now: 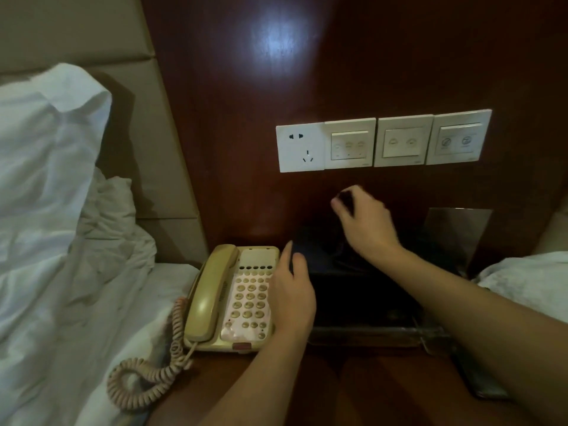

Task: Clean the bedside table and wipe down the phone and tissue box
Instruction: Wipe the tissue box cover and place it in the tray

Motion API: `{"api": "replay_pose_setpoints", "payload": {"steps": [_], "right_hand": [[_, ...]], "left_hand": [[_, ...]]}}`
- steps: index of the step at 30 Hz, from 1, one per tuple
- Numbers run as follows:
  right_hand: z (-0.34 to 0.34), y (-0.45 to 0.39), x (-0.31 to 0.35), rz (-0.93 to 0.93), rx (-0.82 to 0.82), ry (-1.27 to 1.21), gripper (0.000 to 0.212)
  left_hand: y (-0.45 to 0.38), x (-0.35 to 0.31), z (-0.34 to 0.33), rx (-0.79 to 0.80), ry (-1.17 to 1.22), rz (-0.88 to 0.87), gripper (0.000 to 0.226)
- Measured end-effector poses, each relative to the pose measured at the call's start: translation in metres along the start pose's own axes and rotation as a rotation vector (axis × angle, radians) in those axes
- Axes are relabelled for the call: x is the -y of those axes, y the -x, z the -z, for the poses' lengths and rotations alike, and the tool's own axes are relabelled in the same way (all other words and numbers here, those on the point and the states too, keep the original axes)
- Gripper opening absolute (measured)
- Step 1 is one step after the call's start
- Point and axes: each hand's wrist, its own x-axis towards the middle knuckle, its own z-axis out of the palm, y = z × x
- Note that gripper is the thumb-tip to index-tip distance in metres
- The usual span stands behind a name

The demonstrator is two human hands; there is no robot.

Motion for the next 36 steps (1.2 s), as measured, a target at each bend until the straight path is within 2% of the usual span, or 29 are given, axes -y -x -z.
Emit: {"api": "replay_pose_setpoints", "payload": {"steps": [5,11,18,23,25,28,31,33,36], "right_hand": [[0.080,0.067,-0.044,-0.095,-0.098,0.251,0.028],[0.073,0.095,-0.081,-0.223,-0.101,-0.184,0.026],[0.057,0.089,-0.086,-0.155,-0.106,-0.177,0.028],[0.059,0.086,-0.084,-0.155,-0.112,-0.161,0.030],[0.065,0.084,-0.080,-0.168,-0.067,-0.133,0.031],[0.072,0.082,-0.077,-0.137,0.006,0.042,0.030],[0.075,0.089,-0.072,-0.074,-0.062,0.183,0.031],[0.077,0.101,-0.065,-0.063,-0.103,0.111,0.033],[0.078,0.125,-0.052,-0.082,-0.094,-0.133,0.030]], "left_hand": [[0.001,0.003,0.005,0.034,0.103,-0.066,0.038],[0.021,0.004,0.010,-0.015,-0.072,-0.107,0.048],[0.009,0.007,0.011,0.020,-0.115,-0.122,0.060],[0.011,0.004,0.006,-0.023,-0.175,-0.134,0.070],[0.012,0.002,0.007,-0.015,-0.185,-0.124,0.071],[0.016,-0.005,0.009,0.011,-0.197,-0.104,0.071],[0.016,-0.015,0.012,0.076,-0.228,-0.041,0.073],[0.023,-0.024,0.016,0.126,-0.275,-0.036,0.076],[0.059,-0.044,0.018,0.142,-0.203,-0.217,0.069]]}}
